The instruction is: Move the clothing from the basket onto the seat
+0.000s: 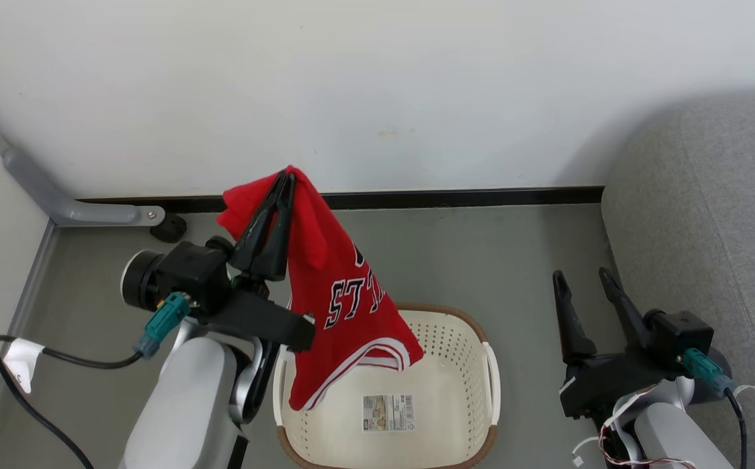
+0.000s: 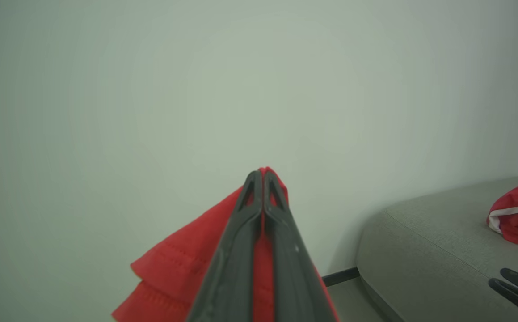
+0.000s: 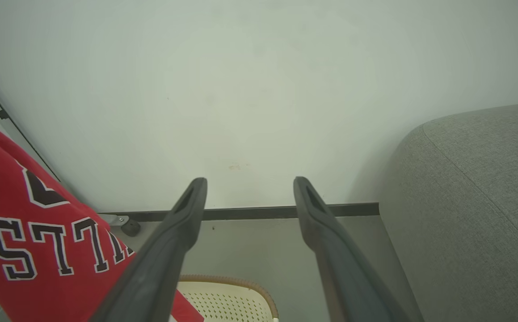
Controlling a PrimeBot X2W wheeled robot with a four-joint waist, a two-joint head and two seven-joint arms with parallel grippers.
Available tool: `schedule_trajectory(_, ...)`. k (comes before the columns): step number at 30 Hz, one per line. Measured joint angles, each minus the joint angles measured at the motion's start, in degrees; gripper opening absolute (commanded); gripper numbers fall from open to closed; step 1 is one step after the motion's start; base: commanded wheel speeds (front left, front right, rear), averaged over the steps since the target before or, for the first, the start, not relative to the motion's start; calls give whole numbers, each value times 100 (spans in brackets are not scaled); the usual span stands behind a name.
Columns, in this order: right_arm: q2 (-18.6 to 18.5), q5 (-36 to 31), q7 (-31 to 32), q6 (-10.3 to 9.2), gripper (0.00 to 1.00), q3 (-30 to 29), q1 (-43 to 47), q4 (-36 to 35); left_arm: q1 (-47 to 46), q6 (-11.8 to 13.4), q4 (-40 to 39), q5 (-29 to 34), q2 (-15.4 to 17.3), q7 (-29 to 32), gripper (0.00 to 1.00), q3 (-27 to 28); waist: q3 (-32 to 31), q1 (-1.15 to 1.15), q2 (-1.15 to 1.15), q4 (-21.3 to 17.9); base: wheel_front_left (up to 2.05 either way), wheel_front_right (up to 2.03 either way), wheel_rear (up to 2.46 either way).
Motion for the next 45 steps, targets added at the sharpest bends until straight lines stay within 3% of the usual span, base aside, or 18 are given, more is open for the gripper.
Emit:
schedule_trajectory(15, 11, -7, 0, 10, 100, 63, 3, -11, -810, 0, -645, 12, 89, -25, 0, -501, -15, 0, 1, 32, 0, 0, 0)
schedule_trajectory(18, 16, -82, 0, 68, 100, 200, -3, -34, -888, 0, -664, 7, 136, -25, 0, -626, -6, 1, 1, 36, 0, 0, 0)
schedule_trajectory(30, 13, -509, 0, 598, 100, 1220, -567, -240, -930, -1, -712, -41, 163, -25, 0, -967, 67, 1, 1, 77, 0, 0, 0)
schedule_trajectory(45, 0, -656, 1, 708, 100, 2053, -1386, 327, -1163, -1, -906, -140, 135, -25, 0, -1333, 183, 1, 1, 417, 0, 0, 0)
